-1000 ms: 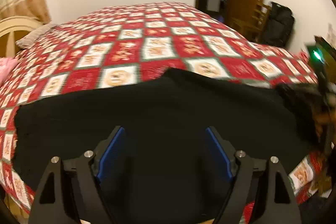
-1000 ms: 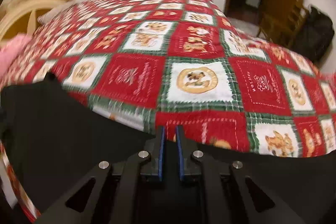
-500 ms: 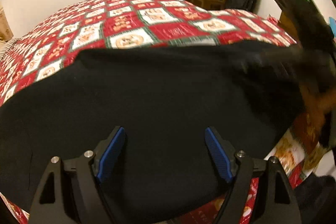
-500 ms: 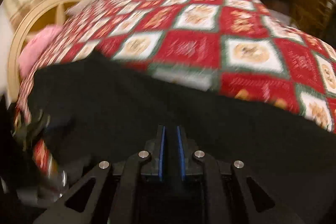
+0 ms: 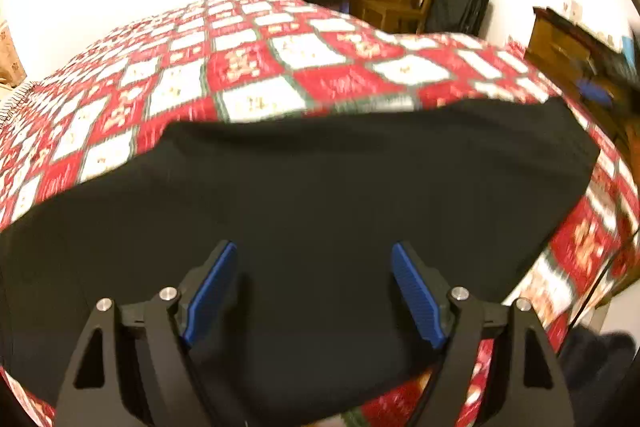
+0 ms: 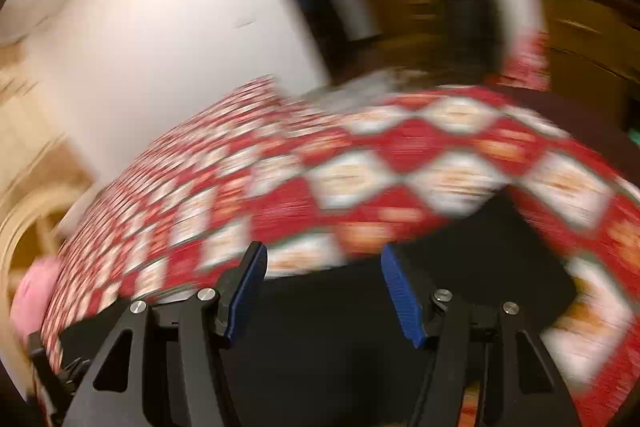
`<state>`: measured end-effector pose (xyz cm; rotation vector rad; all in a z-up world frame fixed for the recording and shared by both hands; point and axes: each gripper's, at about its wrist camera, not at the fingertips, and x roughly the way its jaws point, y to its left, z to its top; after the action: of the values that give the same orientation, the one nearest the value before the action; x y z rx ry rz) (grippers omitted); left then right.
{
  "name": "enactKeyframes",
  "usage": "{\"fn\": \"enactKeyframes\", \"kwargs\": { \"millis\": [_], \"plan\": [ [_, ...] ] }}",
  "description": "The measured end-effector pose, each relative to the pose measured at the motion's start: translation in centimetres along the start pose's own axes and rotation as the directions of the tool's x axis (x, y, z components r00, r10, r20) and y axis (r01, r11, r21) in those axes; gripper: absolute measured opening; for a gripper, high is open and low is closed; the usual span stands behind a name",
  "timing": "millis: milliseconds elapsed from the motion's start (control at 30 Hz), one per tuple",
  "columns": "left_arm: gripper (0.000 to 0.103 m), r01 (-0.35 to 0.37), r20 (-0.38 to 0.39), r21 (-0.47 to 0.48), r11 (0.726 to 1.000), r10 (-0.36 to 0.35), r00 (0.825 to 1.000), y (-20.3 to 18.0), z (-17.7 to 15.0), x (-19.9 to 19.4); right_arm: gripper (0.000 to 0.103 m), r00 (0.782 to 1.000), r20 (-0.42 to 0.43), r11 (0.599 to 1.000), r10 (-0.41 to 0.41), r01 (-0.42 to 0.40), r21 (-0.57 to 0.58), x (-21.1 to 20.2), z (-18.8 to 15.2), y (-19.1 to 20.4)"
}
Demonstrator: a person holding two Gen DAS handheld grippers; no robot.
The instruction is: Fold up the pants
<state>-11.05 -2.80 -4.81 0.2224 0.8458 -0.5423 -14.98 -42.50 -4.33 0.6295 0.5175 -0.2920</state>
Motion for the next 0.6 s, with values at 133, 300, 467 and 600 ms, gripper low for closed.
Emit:
{"fn": "enactKeyframes", "kwargs": {
  "millis": [133, 300, 467, 600],
  "plan": [
    [0.082, 0.010, 0.024, -0.004, 1.000, -0.010, 1.000, -0.6, 2.3, 0.5, 0.061, 0.988, -0.037, 0.970, -0.151, 0.156, 0.185, -2.7, -1.8, -7.8],
    [0.082, 0.049, 0.021, -0.045, 0.998, -0.048, 0.999, -1.0, 3.1, 0.6, 0.061, 0.968, -0.055, 0.949, -0.245, 0.251, 0.190, -2.4, -3.6, -10.0],
    [0.082, 0.026, 0.020, -0.055, 0.998, -0.025, 1.000, -0.5, 2.5, 0.1, 0.061, 0.965, -0.080, 0.947, -0.248, 0.259, 0.190, 0.1, -3.7, -10.0],
    [0.082, 0.016, 0.011, -0.100, 0.995, -0.015, 1.000, 0.8, 2.3, 0.1, 0.061, 0.968, -0.087, 0.951, -0.237, 0.249, 0.185, 0.8, -3.3, -9.7]
  ]
}}
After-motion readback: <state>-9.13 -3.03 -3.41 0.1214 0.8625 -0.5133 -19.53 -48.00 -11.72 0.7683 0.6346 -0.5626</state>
